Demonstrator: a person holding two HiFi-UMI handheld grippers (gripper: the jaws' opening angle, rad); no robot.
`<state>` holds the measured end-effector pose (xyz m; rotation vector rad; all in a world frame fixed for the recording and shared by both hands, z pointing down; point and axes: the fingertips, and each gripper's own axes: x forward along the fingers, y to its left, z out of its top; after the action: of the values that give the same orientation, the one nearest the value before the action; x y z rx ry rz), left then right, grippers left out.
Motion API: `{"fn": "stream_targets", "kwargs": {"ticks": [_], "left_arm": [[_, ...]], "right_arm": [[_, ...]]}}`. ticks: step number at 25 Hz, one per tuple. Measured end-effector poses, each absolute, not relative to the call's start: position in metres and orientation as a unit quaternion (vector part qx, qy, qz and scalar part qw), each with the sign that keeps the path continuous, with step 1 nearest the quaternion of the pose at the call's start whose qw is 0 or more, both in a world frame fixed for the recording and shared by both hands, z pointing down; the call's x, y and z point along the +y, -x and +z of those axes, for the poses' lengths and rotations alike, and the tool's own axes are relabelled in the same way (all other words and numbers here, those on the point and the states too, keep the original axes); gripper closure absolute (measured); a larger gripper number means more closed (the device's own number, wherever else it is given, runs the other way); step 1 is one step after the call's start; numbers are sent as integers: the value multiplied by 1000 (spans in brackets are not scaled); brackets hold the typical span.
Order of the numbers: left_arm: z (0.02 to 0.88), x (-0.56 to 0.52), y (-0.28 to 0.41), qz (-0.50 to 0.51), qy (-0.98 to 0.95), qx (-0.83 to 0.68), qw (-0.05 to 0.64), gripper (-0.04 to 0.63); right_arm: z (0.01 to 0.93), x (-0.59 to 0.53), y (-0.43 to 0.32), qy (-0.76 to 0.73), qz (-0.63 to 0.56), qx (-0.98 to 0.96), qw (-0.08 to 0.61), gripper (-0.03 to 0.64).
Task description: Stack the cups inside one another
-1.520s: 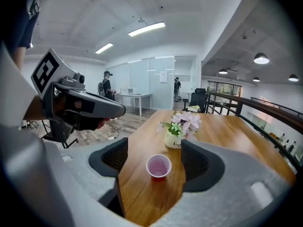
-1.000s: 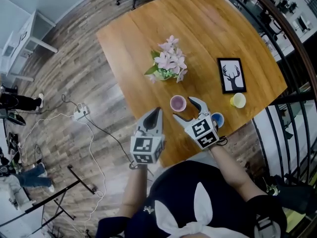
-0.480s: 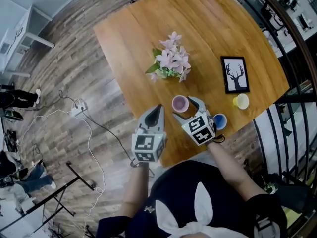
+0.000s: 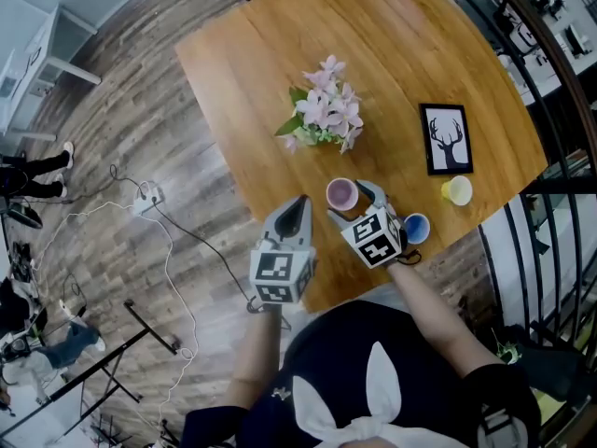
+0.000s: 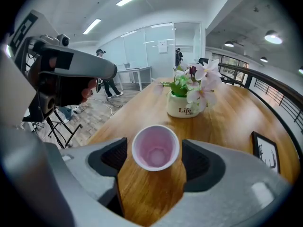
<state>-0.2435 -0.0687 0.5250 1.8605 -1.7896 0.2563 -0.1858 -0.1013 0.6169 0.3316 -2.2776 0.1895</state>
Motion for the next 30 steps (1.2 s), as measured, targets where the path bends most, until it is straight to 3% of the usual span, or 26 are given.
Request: {"fn": "stream_targets", "kwargs": {"ticks": [30], "left_arm": [[524, -54, 242, 96, -686, -668, 272, 580]], "right_arm": [[619, -100, 184, -149, 71, -901, 402, 288]]}}
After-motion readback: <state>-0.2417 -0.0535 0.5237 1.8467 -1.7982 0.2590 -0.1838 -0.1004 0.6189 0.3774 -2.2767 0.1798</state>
